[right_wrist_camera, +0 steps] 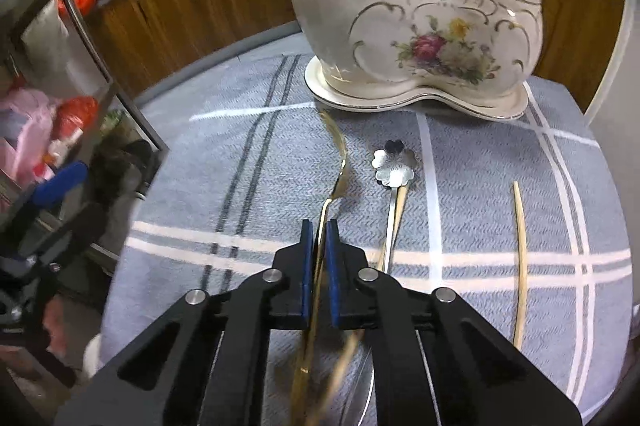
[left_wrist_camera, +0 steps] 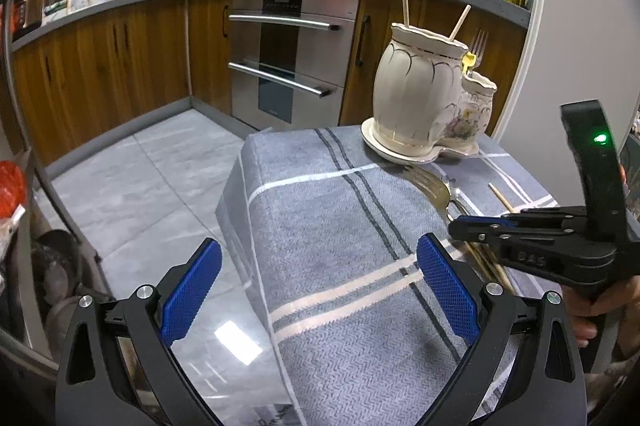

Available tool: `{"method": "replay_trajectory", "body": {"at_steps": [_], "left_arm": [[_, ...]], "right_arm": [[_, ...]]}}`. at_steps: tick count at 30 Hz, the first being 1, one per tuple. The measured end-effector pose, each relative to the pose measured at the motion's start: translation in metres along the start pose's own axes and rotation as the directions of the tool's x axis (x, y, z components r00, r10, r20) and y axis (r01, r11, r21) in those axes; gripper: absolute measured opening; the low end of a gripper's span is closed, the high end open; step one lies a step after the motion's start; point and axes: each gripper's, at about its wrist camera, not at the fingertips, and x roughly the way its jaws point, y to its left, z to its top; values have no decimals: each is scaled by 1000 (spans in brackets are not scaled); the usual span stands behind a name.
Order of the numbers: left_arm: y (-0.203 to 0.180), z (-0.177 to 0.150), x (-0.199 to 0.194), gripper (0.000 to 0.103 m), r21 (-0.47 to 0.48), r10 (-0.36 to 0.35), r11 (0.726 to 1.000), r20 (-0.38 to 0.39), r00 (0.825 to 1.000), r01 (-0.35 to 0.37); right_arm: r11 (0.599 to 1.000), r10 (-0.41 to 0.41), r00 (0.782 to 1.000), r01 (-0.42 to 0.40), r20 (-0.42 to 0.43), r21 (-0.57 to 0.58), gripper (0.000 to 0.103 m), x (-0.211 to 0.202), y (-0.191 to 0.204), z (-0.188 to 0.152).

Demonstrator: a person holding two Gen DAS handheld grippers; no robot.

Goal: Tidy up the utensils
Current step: 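Grasp the gold fork on the cloth with the right tool and lift it, then close the left tool on a wooden chopstick while the right tool holds the gold fork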

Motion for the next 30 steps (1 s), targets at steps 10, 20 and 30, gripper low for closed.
{"method": "replay_trajectory", "body": {"at_steps": [10, 20, 30], "left_arm": [[-17, 4, 1, 97, 29, -10, 1000, -8, 1000, 11], [-63, 5, 18, 97, 91, -77, 992, -80, 994, 84], [-124, -12, 54, 79, 115, -116, 982, -260, 959, 151]], "right_arm": [[995, 89, 994, -92, 70, 41, 6, -57, -31, -13], [997, 58, 990, -63, 128, 35, 5, -87, -51, -18], [994, 59, 989, -70, 138, 80, 6, -89, -74, -30]]}}
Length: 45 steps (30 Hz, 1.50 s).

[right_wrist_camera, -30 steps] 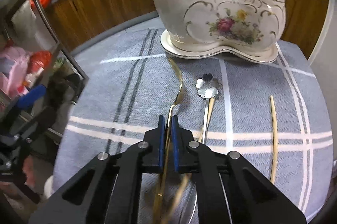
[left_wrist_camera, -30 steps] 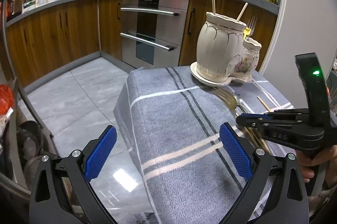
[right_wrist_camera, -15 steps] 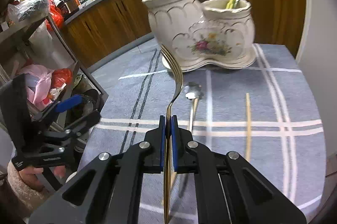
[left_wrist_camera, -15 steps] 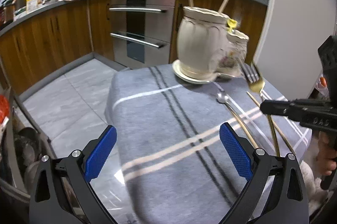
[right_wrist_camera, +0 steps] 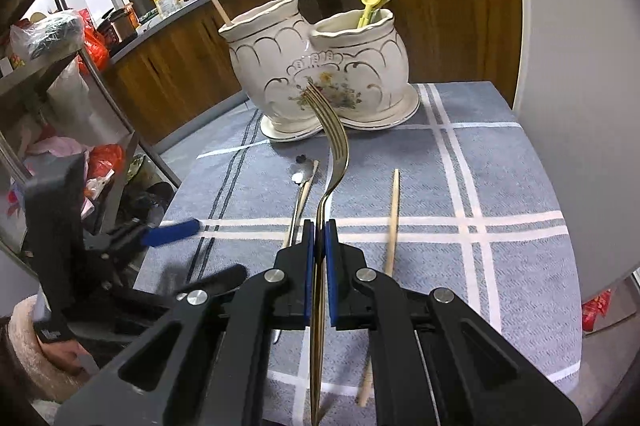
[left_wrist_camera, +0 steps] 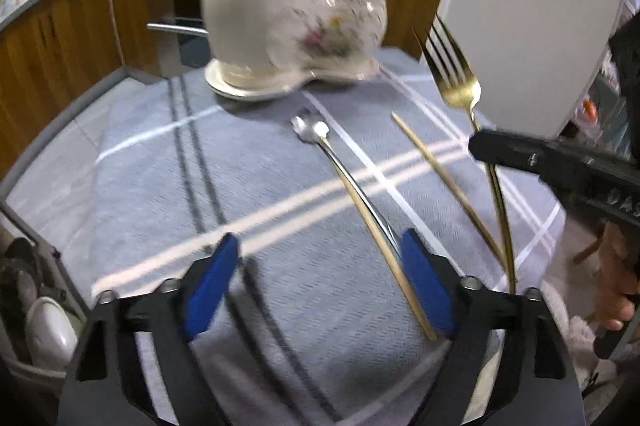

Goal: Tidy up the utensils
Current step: 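Close the left tool on a wooden chopstick while the right tool holds the gold fork, then lift and carry the chopstick and gold fork above the ceramic holder with both tools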

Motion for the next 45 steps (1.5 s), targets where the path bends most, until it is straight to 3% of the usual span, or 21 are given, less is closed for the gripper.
{"method": "replay_trajectory", "body": {"at_steps": [3, 8, 12, 15, 16, 17, 19, 25, 32, 38, 45], "left_arm": [[-8, -1, 8, 76, 3, -4, 1000, -28, 1000, 4], [-18, -1, 15, 69, 45, 75, 996, -33, 997, -74], [-17, 7, 20, 55, 62, 127, 990, -35, 991, -125], [-16, 18, 25, 42, 78, 124, 990, -41, 991, -121], [-17, 21, 27, 34, 91, 125, 988, -43, 991, -121], [-18, 23, 28, 20, 100, 123, 988, -47, 991, -118], [-19, 25, 30, 7, 137, 137, 982, -54, 989, -128], [-2, 23, 17, 5, 156, 98, 984, -89, 991, -83], [26, 30, -19, 5, 93, 109, 990, 2, 994, -108], [16, 31, -28, 5, 114, 78, 990, 20, 997, -80], [6, 25, -24, 5, 152, 61, 987, -29, 998, -56]], "right_arm": [[1000, 12, 1000, -12, 5, 5, 6, 0, -4, -1], [999, 29, 1000, -29, 13, 13, 6, -2, -9, -3], [999, 37, 999, -37, 22, 6, 6, -4, -9, -4], [999, 45, 999, -45, 26, 2, 5, -3, -9, -4], [999, 48, 998, -48, 27, 1, 6, -3, -9, -4], [999, 50, 998, -50, 28, 1, 6, -3, -9, -4], [999, 51, 998, -51, 32, -1, 5, -4, -10, -5], [999, 50, 998, -50, 38, 6, 5, -5, -14, -5], [999, 47, 998, -48, 37, 11, 6, -1, -13, -6], [999, 36, 999, -36, 41, 8, 6, -2, -13, -5], [999, 39, 997, -39, 65, 6, 6, -9, -14, 0]]}}
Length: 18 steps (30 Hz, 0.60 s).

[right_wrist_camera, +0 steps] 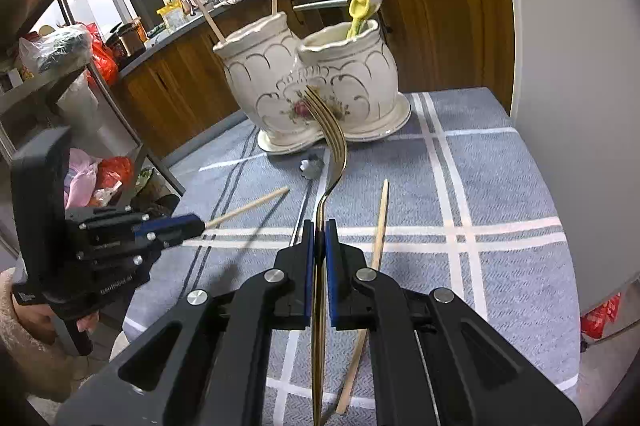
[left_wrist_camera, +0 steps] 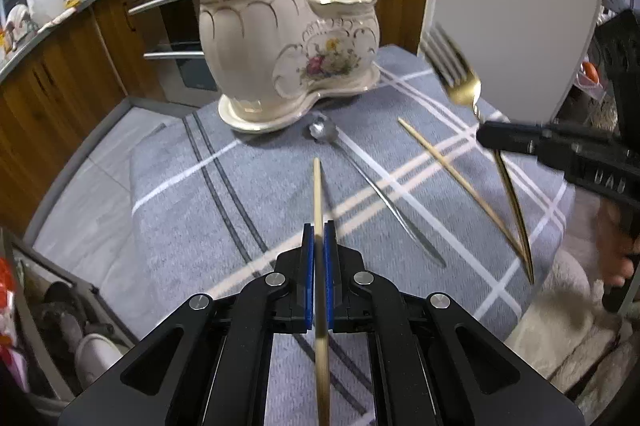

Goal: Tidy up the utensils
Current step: 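Lift and carry the chopstick and gold fork above the ceramic holder with both tools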

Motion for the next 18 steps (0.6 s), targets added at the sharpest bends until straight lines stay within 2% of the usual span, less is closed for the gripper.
{"method": "replay_trajectory", "body": {"at_steps": [5, 6, 8, 9, 15, 18], "left_arm": [[4, -4, 14, 7, 3, 14, 1000, -75, 997, -13], [3, -3, 17, 11, 7, 17, 1000, -84, 996, -16], [2, 0, 18, 28, 13, 17, 1000, -82, 997, -16], [2, 2, 19, 28, 16, 16, 1000, -82, 996, -15], [4, 11, 36, 28, 29, 23, 999, -113, 993, -20], [1, 9, 44, 8, 56, 38, 998, -146, 988, -30]], "right_arm": [[1000, -2, 1000, 2, 19, -5, 6, -4, 0, 3], [1000, -2, 1000, 2, 19, -5, 6, -5, 0, 3], [1000, -2, 1000, 2, 18, -4, 6, -5, 0, 3], [1000, -3, 1000, 3, 17, -3, 6, -6, 0, 3], [1000, 5, 999, -5, 31, -6, 6, -9, 1, 6], [1000, 20, 998, -19, 60, -18, 5, -15, 3, 8]]}}
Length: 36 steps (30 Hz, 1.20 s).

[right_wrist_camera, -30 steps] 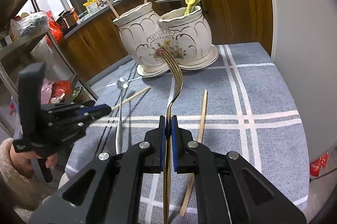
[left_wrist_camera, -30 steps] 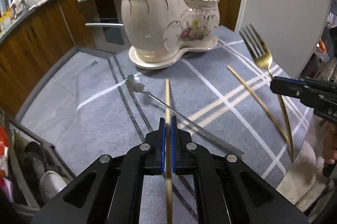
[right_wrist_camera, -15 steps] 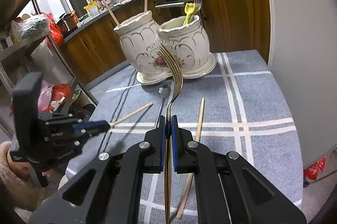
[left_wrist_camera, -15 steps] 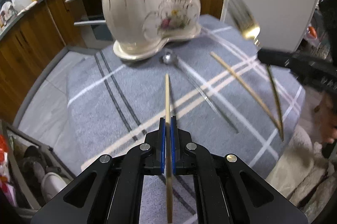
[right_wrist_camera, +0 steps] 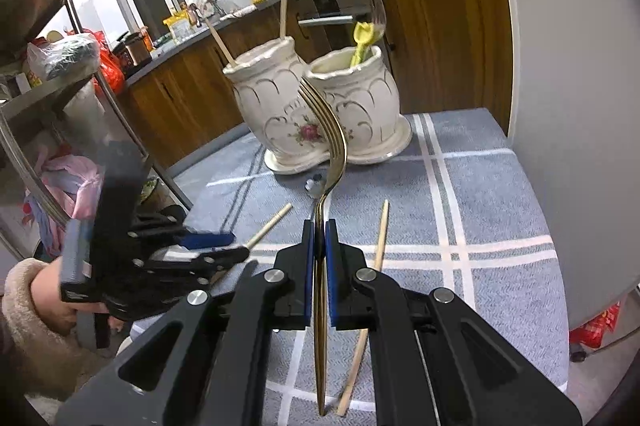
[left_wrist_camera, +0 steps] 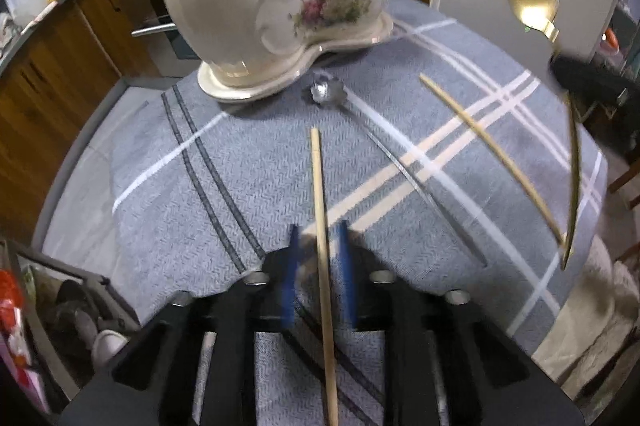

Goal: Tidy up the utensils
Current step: 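Lift and carry the chopstick and gold fork above the ceramic holder with both tools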

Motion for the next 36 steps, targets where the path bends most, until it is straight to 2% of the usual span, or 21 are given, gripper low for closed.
{"method": "replay_trajectory", "body": {"at_steps": [5, 9, 13, 15, 20, 22, 23, 25, 26, 28, 32, 33, 36], "left_arm": [[5, -4, -2, 5, -5, -1, 1000, 29, 1000, 1], [11, -8, -20, 5, -28, -17, 999, 106, 994, 20], [19, -12, -44, 5, -49, -38, 998, 222, 974, 50], [24, -13, -59, 5, -61, -55, 995, 286, 957, 75], [26, -7, -97, 5, -53, -72, 993, 437, 897, 105], [27, -1, -112, 5, -53, -77, 991, 503, 861, 119], [29, 3, -120, 5, -57, -82, 989, 546, 834, 134], [34, 9, -131, 5, -69, -75, 987, 599, 797, 145], [36, 15, -135, 5, -75, -67, 986, 634, 771, 147], [40, 26, -139, 5, -91, -54, 984, 676, 735, 156], [62, 56, -138, 5, -144, -53, 962, 731, 680, 230], [69, 66, -136, 5, -162, -48, 954, 750, 660, 253], [80, 88, -132, 5, -189, -22, 945, 777, 629, 267]], "right_arm": [[999, 8, 998, -5, 61, -35, 5, -9, 6, 4], [998, 6, 996, 0, 93, -58, 5, -13, 13, 7], [997, 2, 993, 8, 122, -82, 5, -14, 17, 13], [996, 1, 991, 12, 136, -90, 5, -15, 20, 17], [994, 1, 985, 17, 172, -105, 6, -17, 25, 31], [994, 2, 981, 20, 196, -110, 6, -17, 27, 40], [994, 2, 979, 21, 206, -112, 6, -17, 28, 44], [993, 0, 974, 26, 228, -113, 6, -17, 28, 53], [994, -2, 971, 29, 239, -109, 6, -16, 28, 59], [995, -6, 966, 33, 259, -98, 6, -14, 25, 72], [995, -27, 951, 54, 307, -79, 6, -12, 20, 96], [995, -31, 947, 59, 319, -76, 6, -12, 19, 102], [995, -44, 934, 72, 355, -66, 6, -12, 16, 120]]}}
